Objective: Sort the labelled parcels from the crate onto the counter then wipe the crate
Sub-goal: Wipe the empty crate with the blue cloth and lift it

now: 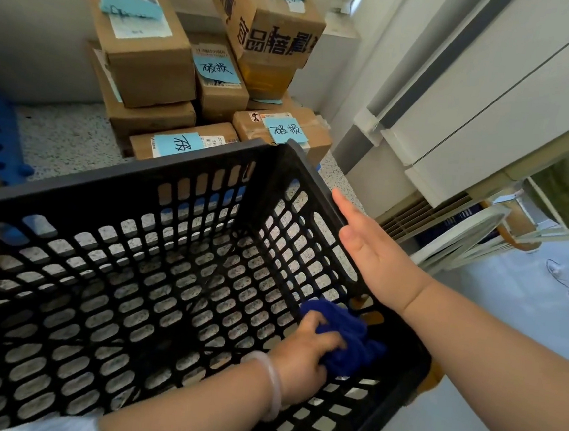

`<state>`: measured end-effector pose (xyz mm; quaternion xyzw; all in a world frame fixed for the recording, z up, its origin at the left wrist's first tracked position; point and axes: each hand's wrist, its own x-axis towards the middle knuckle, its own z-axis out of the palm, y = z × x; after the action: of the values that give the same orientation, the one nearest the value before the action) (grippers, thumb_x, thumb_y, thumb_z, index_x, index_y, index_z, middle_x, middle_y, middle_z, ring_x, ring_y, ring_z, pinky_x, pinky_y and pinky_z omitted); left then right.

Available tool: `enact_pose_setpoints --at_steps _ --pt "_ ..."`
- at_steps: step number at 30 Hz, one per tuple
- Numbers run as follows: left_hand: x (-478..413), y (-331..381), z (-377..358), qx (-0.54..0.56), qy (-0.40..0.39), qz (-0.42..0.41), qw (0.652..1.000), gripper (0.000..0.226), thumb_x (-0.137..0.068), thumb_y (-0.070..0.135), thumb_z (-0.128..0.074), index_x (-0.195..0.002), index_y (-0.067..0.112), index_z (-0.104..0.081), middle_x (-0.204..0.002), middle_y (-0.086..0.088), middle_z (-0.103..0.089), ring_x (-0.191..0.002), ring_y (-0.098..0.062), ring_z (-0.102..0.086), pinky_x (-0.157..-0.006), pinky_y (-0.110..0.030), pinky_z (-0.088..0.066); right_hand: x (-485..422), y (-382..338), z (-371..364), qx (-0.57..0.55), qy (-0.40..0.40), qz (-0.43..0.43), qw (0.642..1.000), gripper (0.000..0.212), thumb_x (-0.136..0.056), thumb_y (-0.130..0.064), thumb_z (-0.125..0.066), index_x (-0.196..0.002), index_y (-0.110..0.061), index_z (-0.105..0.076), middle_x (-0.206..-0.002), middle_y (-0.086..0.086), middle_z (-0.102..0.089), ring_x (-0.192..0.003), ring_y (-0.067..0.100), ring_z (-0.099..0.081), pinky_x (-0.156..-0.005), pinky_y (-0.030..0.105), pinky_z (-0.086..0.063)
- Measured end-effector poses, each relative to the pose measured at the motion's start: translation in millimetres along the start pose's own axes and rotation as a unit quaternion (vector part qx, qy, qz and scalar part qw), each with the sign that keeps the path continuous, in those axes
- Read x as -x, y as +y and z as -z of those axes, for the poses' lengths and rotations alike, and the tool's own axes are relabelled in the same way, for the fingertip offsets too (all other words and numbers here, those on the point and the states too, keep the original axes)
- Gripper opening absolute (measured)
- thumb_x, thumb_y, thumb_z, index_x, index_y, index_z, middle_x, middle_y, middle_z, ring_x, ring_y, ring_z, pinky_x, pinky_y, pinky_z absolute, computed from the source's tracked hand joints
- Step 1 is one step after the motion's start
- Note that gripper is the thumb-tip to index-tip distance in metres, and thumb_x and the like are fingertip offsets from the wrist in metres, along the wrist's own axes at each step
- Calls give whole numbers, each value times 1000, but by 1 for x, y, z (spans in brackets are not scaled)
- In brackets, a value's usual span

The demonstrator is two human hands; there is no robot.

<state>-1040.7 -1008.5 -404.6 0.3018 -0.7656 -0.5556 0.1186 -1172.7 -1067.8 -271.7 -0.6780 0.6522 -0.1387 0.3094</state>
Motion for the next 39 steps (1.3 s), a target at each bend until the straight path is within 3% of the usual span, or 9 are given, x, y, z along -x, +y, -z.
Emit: enact_pose_setpoints --at_steps 4,7,9,14,17,23,28,33,39 --pt "-9 -5 26 144 55 56 986 38 -93 6 -59 -128 20 -57 -134 -4 -45 -123 -14 -48 -107 -14 -32 0 0 0 -8 8 -10 1000 60 -94 -59 -24 -151 -45 -13 -142 -27 -24 -128 -16 -21 -106 13 -14" --pt "-13 3 62 371 171 140 902 35 -96 7 -53 -109 40 -55 -115 1 -60 -103 -14 -60 -84 -33 -50 -1 1 0 -7 6 -28 1000 58 -95 -53 -24 -152 -45 -12 -141 -29 -22 -130 -12 -19 -108 18 -13" --pt "-27 2 89 463 278 173 823 36 -97 12 -52 -101 48 -51 -113 4 -60 -103 -19 -60 -90 -44 -50 -1 1 0 -12 5 -31 999 55 -98 -49 -26 -151 -47 -12 -143 -30 -21 -133 -11 -17 -110 20 -12" --pt "-66 -8 130 426 487 196 737 34 -80 35 -57 -105 57 -53 -133 -2 -48 -116 -28 -51 -108 -52 -38 -2 2 0 -20 4 -25 999 56 -95 -58 -24 -149 -50 -11 -144 -33 -18 -133 -15 -16 -111 18 -11" --pt "-72 -1 108 318 501 166 788 39 -92 11 -54 -128 23 -50 -148 -4 -24 -123 -23 -42 -113 -36 -31 -2 3 0 -15 5 -30 999 58 -93 -59 -24 -149 -50 -11 -144 -31 -23 -131 -14 -18 -108 16 -13" --pt "-43 -11 35 160 342 216 900 30 -94 6 -53 -118 21 -45 -144 2 -20 -86 3 -40 -82 -14 -35 -2 4 -1 -13 8 -21 1000 60 -95 -54 -26 -153 -43 -14 -149 -25 -26 -134 -12 -20 -109 17 -14" --pt "-19 -21 -3 52 142 202 968 37 -94 11 -53 -129 24 -51 -151 3 -25 -127 -15 -41 -103 -19 -28 -2 4 -1 5 10 -20 1000 54 -102 -45 -30 -154 -41 -15 -150 -20 -30 -130 -10 -22 -106 16 -15" --pt "-9 -21 -20 36 -15 197 980 41 -94 16 -56 -134 26 -52 -148 5 -35 -133 -16 -41 -113 -28 -30 -2 4 -2 18 18 -18 1000 53 -103 -48 -28 -154 -41 -15 -156 -10 -32 -140 5 -28 -114 28 -20" --pt "-20 -26 26 311 75 291 902 29 -96 15 -54 -119 31 -56 -113 0 -64 -105 -18 -63 -99 -43 -48 -3 4 -2 29 27 -23 999 52 -103 -46 -29 -153 -44 -15 -157 -7 -32 -139 4 -27 -107 23 -18"
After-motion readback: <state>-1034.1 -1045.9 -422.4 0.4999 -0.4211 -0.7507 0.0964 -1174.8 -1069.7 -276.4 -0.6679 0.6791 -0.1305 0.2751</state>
